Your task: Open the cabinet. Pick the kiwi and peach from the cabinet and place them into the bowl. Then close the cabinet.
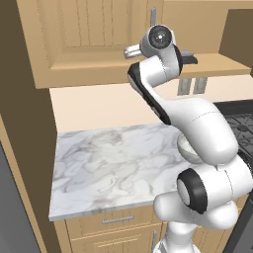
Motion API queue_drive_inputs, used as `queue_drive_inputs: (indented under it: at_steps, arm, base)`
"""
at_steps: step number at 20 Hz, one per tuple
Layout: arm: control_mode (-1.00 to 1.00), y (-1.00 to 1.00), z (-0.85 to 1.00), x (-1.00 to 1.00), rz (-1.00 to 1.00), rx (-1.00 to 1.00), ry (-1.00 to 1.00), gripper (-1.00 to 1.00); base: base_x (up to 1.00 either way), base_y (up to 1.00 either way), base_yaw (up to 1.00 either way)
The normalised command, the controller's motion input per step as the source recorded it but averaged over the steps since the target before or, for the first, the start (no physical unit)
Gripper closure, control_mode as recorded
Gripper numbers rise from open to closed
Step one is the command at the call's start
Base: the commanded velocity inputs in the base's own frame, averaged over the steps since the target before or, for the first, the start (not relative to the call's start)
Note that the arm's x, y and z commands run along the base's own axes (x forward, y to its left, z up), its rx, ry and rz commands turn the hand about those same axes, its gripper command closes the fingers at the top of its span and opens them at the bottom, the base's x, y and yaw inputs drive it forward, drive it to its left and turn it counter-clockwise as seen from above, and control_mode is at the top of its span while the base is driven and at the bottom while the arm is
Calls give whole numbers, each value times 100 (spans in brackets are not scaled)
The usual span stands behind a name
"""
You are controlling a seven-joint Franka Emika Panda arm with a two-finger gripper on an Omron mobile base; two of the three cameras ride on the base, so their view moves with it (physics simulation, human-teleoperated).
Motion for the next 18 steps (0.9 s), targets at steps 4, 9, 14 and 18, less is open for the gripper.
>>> queue_drive_inputs:
  at_steps: [4,9,14,18]
  arm:
    - [-100,-5,-41,71,12,7,0,100]
    - [-100,-6,-39,60,12,4,0,100]
    - [-100,-3,-37,54,11,1,0,100]
    - [-100,0,-25,34,2,0,0,100]
  base:
    - [0,0,0]
    - [0,0,0]
    - [0,0,0]
    - [0,0,0]
